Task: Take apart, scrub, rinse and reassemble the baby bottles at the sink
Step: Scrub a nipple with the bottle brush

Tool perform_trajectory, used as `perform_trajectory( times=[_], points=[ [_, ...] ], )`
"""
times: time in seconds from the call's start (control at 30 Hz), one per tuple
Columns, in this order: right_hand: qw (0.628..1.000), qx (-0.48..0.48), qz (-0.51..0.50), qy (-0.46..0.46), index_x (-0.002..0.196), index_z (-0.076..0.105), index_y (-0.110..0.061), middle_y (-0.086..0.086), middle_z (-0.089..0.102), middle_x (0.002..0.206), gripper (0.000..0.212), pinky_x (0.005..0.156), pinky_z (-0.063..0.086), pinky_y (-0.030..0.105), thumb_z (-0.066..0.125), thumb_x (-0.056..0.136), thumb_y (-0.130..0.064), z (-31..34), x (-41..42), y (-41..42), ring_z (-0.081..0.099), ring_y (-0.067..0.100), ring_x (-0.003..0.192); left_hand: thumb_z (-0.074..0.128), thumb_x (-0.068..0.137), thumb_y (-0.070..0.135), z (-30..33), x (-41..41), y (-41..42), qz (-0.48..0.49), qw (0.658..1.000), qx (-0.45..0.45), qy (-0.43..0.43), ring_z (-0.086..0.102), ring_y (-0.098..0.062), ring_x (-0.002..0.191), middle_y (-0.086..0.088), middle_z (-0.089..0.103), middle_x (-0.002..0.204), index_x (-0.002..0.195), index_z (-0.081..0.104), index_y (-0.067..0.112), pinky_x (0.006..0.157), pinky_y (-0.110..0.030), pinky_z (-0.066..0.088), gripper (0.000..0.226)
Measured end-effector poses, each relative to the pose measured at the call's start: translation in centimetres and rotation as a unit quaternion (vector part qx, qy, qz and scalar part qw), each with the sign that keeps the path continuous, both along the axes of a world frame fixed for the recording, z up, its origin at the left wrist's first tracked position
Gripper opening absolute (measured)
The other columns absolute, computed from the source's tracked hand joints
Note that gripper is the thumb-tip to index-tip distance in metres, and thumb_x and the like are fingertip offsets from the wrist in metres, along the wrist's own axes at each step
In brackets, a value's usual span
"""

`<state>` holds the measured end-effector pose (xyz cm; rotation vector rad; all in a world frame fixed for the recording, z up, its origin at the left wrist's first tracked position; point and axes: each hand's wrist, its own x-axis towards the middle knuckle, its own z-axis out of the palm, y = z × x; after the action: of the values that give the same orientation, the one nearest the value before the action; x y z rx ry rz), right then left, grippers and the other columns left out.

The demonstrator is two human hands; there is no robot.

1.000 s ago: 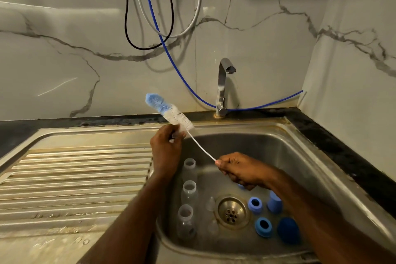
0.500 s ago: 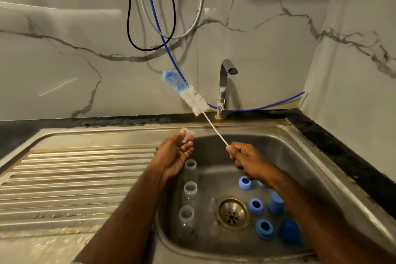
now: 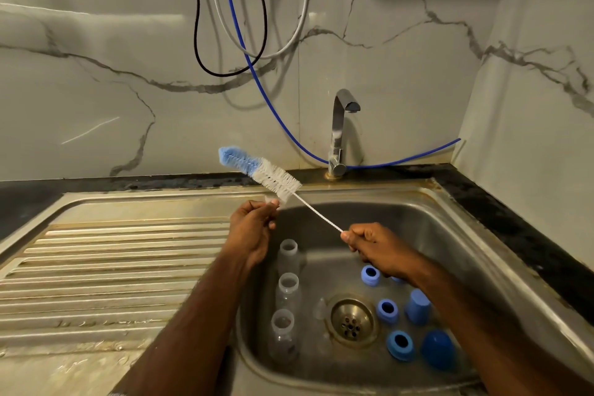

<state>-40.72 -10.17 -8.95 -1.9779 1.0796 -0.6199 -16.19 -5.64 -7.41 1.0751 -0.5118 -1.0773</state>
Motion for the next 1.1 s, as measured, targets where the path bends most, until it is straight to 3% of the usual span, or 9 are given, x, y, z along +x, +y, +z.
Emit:
perform_trajectory(
  times=[0.07, 0.2, 0.27, 0.4, 0.5, 0.67, 0.83, 0.93, 1.1],
  points=[
    [1.0, -0.003, 0.002, 0.0, 0.075, 0.06, -0.015, -0.009, 0.045, 0.051, 0.037, 0.056, 0.039, 0.024, 0.052, 0.102, -0.039, 0.0, 0.0, -0.1, 0.04, 0.004, 0.05, 0.068, 0.091, 0.001, -0.2, 0.1, -0.2, 0.004, 1.0, -0.011, -0.021, 0.063, -0.018, 0.076, -0.019, 0.066, 0.096, 0.092, 0.056, 0.01, 0.067, -0.027, 0.054, 0.015],
    [1.0, -0.02, -0.008, -0.006, 0.075, 0.06, -0.015, -0.008, 0.049, 0.055, 0.037, 0.06, 0.043, 0.029, 0.053, 0.101, -0.041, -0.1, -0.4, -0.4, 0.045, 0.009, 0.056, 0.065, 0.095, 0.003, -0.4, 0.0, -0.3, -0.005, 0.998, -0.032, -0.058, 0.068, -0.022, 0.079, -0.019, 0.071, 0.097, 0.123, 0.062, 0.015, 0.072, -0.03, 0.06, 0.03],
    [0.999, -0.047, -0.016, 0.007, 0.075, 0.061, -0.014, -0.008, 0.05, 0.056, 0.037, 0.059, 0.043, 0.025, 0.054, 0.101, -0.04, -0.1, -0.5, -0.4, 0.047, 0.006, 0.056, 0.064, 0.097, 0.009, -0.3, -0.3, -0.2, -0.004, 0.999, -0.034, -0.036, 0.067, -0.018, 0.079, -0.016, 0.07, 0.099, 0.122, 0.066, 0.007, 0.071, -0.027, 0.059, 0.025],
    [0.995, -0.088, -0.026, 0.03, 0.076, 0.061, -0.009, -0.008, 0.049, 0.055, 0.038, 0.054, 0.039, 0.018, 0.055, 0.101, -0.038, -0.4, -0.1, -0.5, 0.043, 0.001, 0.051, 0.068, 0.094, 0.011, -0.5, -1.0, -0.2, -0.008, 1.0, 0.01, -0.015, 0.067, -0.016, 0.084, -0.013, 0.073, 0.102, 0.112, 0.07, 0.009, 0.065, -0.026, 0.05, 0.019],
    [0.993, -0.105, -0.04, 0.028, 0.074, 0.059, -0.012, -0.008, 0.047, 0.054, 0.039, 0.052, 0.038, 0.02, 0.055, 0.1, -0.04, -0.4, -0.1, -0.7, 0.042, 0.003, 0.05, 0.063, 0.097, 0.006, -0.6, -1.1, -0.5, -0.014, 1.0, 0.023, 0.011, 0.071, -0.015, 0.083, -0.015, 0.071, 0.106, 0.11, 0.065, 0.006, 0.061, -0.023, 0.05, 0.013],
    [0.988, -0.144, -0.041, 0.032, 0.073, 0.059, -0.013, -0.008, 0.046, 0.053, 0.038, 0.052, 0.036, 0.022, 0.056, 0.1, -0.04, -0.3, -0.2, -0.6, 0.041, 0.003, 0.05, 0.063, 0.099, 0.022, 0.1, -0.9, -0.5, 0.022, 0.995, 0.004, 0.099, 0.075, -0.02, 0.092, -0.014, 0.074, 0.109, 0.116, 0.063, 0.003, 0.073, -0.027, 0.055, 0.026],
    [0.99, -0.134, -0.011, 0.048, 0.075, 0.061, -0.013, -0.006, 0.048, 0.057, 0.036, 0.057, 0.039, 0.024, 0.057, 0.1, -0.039, -0.2, 0.0, -0.4, 0.042, 0.002, 0.053, 0.066, 0.096, 0.018, 0.6, -0.5, -0.3, 0.103, 0.984, -0.016, 0.145, 0.075, -0.019, 0.091, -0.014, 0.075, 0.106, 0.117, 0.064, 0.004, 0.066, -0.025, 0.058, 0.025],
    [0.989, -0.138, -0.006, 0.061, 0.073, 0.06, -0.018, -0.006, 0.05, 0.057, 0.035, 0.059, 0.042, 0.025, 0.056, 0.1, -0.04, -0.4, 0.1, -0.2, 0.045, 0.002, 0.053, 0.065, 0.096, 0.015, 0.6, -0.1, 0.0, 0.107, 0.988, -0.036, 0.101, 0.073, -0.021, 0.091, -0.014, 0.074, 0.1, 0.111, 0.063, 0.004, 0.065, -0.026, 0.059, 0.018],
    [0.982, -0.177, -0.05, 0.049, 0.071, 0.057, -0.018, -0.005, 0.05, 0.056, 0.037, 0.056, 0.04, 0.028, 0.055, 0.1, -0.041, -0.7, 0.7, -0.5, 0.045, 0.005, 0.053, 0.066, 0.095, 0.011, 0.1, -2.0, -0.3, 0.049, 0.994, -0.058, -0.077, 0.071, -0.019, 0.077, -0.017, 0.076, 0.093, 0.109, 0.059, -0.001, 0.069, -0.03, 0.058, 0.02]
  ],
)
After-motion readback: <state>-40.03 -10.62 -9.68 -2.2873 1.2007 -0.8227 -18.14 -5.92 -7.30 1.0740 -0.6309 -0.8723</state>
